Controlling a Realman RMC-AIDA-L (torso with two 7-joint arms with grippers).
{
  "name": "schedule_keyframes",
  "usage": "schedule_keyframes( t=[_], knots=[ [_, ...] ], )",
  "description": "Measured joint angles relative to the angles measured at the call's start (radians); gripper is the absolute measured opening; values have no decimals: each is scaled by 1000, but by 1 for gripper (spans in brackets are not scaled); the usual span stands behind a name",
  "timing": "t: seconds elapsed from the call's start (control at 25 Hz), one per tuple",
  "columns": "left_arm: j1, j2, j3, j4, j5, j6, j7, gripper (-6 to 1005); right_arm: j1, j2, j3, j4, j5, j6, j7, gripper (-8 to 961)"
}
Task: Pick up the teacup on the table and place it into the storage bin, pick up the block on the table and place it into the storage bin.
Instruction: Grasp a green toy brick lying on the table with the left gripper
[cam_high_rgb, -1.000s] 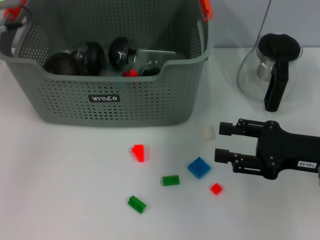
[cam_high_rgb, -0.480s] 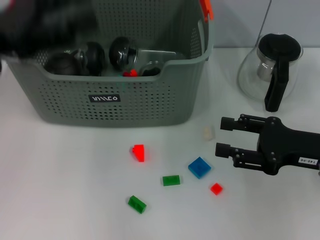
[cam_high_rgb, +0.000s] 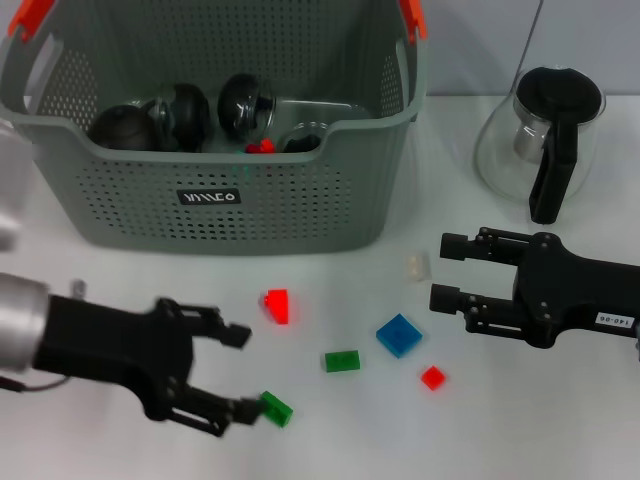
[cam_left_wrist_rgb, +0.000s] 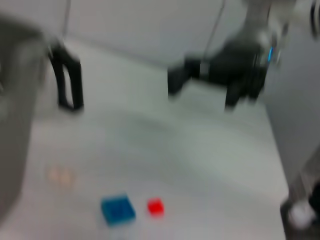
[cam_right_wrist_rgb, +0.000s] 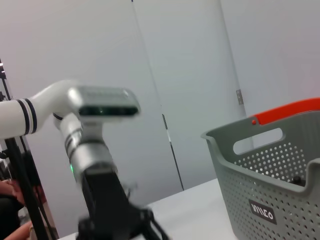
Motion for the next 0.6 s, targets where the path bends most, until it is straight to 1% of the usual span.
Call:
schedule_keyframes(
  t=[0.04,0.16,0.28,0.32,0.44,0.6],
  knots=[
    [-3,-12,28,-9,33,-32,0,887,0,0,0,-1,0,0,0,716],
    [-3,-29,91,-31,70,-103,2,886,1,0,0,-2,0,0,1,716],
    [-10,-29,168,-85,81,-161,1,886,2,0,0,0,1,0,2,715],
    [-15,-29,179,-99,85,-167,1,886,2,0,0,0,1,0,2,715],
    [-32,-28,200,-137,94,-168,-3,885,1,0,0,2,1,0,2,715],
    [-37,-28,212,-152,105,-162,-31,885,0,0,0,1,1,0,2,715]
  ],
)
